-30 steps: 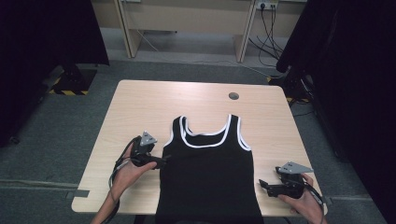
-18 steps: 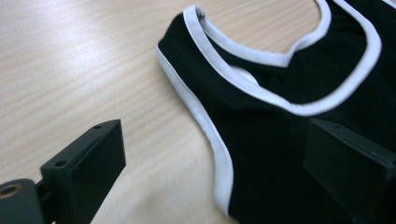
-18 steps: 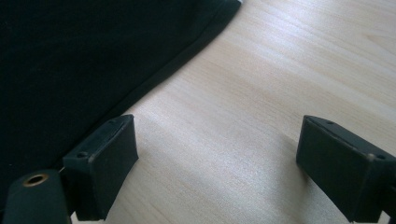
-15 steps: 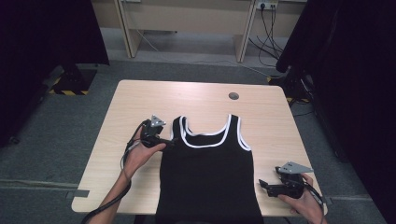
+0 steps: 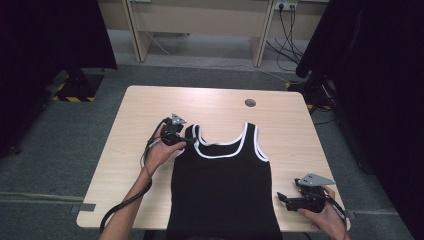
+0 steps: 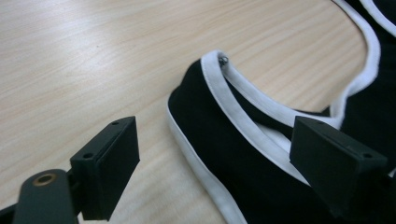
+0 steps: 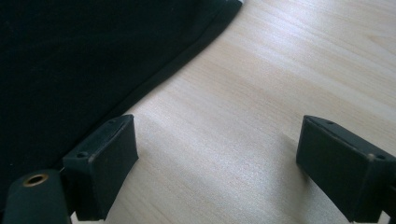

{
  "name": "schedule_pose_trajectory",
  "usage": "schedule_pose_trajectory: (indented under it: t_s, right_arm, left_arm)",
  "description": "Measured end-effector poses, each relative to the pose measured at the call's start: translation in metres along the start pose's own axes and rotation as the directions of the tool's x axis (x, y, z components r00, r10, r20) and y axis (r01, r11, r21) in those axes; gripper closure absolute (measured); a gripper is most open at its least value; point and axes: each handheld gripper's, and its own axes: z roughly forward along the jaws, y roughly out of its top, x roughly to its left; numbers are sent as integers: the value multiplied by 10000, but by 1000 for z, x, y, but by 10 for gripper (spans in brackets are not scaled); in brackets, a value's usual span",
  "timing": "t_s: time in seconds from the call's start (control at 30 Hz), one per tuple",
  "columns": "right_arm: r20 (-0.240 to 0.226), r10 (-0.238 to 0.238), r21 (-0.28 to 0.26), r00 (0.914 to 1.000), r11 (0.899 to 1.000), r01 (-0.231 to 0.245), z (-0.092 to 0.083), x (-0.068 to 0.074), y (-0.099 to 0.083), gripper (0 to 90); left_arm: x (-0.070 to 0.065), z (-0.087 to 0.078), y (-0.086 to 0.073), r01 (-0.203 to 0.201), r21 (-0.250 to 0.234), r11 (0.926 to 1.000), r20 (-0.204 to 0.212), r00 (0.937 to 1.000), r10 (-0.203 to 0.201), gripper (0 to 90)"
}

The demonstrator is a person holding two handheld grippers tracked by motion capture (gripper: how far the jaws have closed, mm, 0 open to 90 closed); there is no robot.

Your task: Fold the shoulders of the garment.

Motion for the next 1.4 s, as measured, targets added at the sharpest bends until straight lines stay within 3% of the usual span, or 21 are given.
schedule_pose_trajectory:
  t_s: [0.13, 0.37, 0.43, 0.5, 0.7, 0.8, 1.13, 1.4]
  right_arm:
    - [-5, -3, -1, 10000, 10000, 3, 0, 0, 0, 130]
    - [-21, 18, 0, 10000, 10000, -18, 0, 0, 0, 130]
    - [-20, 22, -5, 10000, 10000, -22, 0, 0, 0, 130]
    - [-22, -4, 1, 10000, 10000, 4, 0, 0, 0, 130]
    - [-31, -37, -7, 10000, 10000, 37, 1, 0, 0, 130]
    - [-32, -43, -5, 10000, 10000, 43, 1, 0, 0, 130]
    - [-32, -49, -15, 10000, 10000, 49, 1, 0, 1, 130]
    - [-24, -49, -12, 10000, 10000, 49, 1, 0, 1, 129]
  left_arm:
    - [6, 8, 3, 0, 109, 9999, -170, 9999, 2, 160]
    - [12, 23, 9, 54, 78, 10000, -331, 9994, -51, 264]
    - [13, 27, 11, 78, 42, 10000, -268, 9996, -76, 376]
    - [13, 30, 12, -80, 41, 10000, -217, 9997, 81, 414]
    - [10, 32, 13, -118, -256, 9996, 19, 9999, 118, 763]
    - [8, 30, 13, -105, -301, 9995, 98, 9999, 108, 854]
    - [-12, -14, 26, -500, -1157, 9920, 589, 9966, 571, 860]
    - [-37, -55, 13, -845, -1874, 9786, 969, 9898, 1040, 855]
